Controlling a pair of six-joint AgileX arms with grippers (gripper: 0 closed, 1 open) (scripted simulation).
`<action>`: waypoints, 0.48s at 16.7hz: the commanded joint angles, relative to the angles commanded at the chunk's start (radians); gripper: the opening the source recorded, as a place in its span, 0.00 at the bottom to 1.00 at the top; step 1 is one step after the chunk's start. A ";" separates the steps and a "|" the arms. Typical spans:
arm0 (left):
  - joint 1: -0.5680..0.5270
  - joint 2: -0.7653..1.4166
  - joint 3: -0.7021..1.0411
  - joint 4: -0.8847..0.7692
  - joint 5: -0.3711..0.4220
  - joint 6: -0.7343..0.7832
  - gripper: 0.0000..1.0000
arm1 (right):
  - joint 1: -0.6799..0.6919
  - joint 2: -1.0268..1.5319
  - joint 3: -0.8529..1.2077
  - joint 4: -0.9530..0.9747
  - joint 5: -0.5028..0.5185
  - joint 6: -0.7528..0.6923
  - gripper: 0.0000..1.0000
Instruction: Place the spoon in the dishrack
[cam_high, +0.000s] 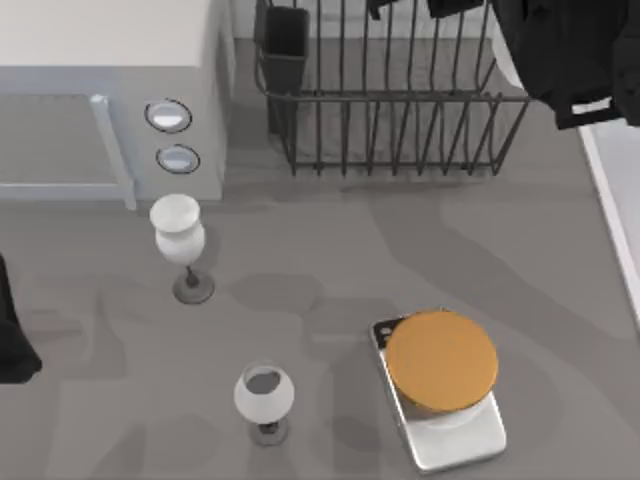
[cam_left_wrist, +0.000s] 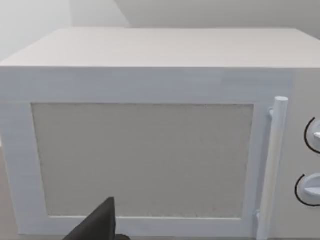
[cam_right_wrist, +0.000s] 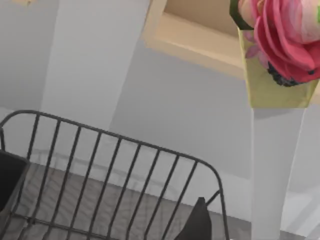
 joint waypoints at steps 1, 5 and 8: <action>0.000 0.000 0.000 0.000 0.000 0.000 1.00 | 0.055 -0.007 -0.001 0.064 0.046 0.030 0.00; 0.000 0.000 0.000 0.000 0.000 0.000 1.00 | 0.185 -0.028 -0.005 0.245 0.181 0.099 0.00; 0.000 0.000 0.000 0.000 0.000 0.000 1.00 | 0.202 -0.031 -0.006 0.275 0.206 0.108 0.00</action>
